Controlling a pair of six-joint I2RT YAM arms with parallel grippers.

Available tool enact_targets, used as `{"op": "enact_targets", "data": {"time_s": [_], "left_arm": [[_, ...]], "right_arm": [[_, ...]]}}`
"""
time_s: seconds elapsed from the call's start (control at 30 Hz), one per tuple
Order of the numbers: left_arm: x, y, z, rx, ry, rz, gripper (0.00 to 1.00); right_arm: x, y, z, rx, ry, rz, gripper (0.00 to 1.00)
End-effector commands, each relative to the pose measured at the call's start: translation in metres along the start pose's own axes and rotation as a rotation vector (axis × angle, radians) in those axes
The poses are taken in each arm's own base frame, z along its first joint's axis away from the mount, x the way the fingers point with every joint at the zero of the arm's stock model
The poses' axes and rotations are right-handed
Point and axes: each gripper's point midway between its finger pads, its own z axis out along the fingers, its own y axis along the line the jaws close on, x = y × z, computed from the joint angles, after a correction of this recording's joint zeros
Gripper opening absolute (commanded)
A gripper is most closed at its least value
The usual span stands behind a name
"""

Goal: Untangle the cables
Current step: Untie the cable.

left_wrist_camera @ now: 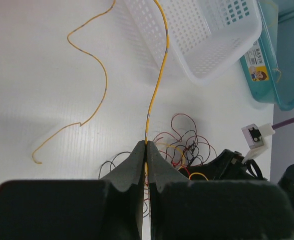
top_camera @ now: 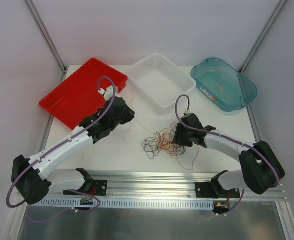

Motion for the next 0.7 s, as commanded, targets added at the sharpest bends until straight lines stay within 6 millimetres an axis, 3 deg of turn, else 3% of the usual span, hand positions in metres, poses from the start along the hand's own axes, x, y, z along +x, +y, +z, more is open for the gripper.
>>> {"op": "enact_targets", "data": {"time_s": [0.0,0.07,0.2,0.27,0.57,0.67], "left_arm": [[-0.039,0.009,-0.024,-0.032,-0.145,0.061,0.00],[-0.056,0.012,-0.038,-0.046,-0.199,0.072,0.00],[-0.090,0.019,-0.065,-0.087,-0.300,0.138,0.00],[-0.108,0.022,-0.081,-0.107,-0.352,0.155,0.00],[-0.197,0.064,-0.166,-0.367,-0.644,0.260,0.00],[-0.207,0.061,-0.177,-0.344,-0.659,0.257,0.00]], "right_arm": [[-0.007,-0.007,0.003,0.044,-0.041,0.024,0.46],[-0.006,-0.016,0.002,0.089,-0.042,0.018,0.38],[-0.009,-0.040,-0.001,0.167,-0.039,0.045,0.07],[-0.009,-0.052,-0.003,0.190,-0.033,0.062,0.01],[-0.030,-0.097,-0.027,0.247,-0.083,0.177,0.01],[-0.034,-0.098,-0.033,0.236,-0.093,0.178,0.01]]}}
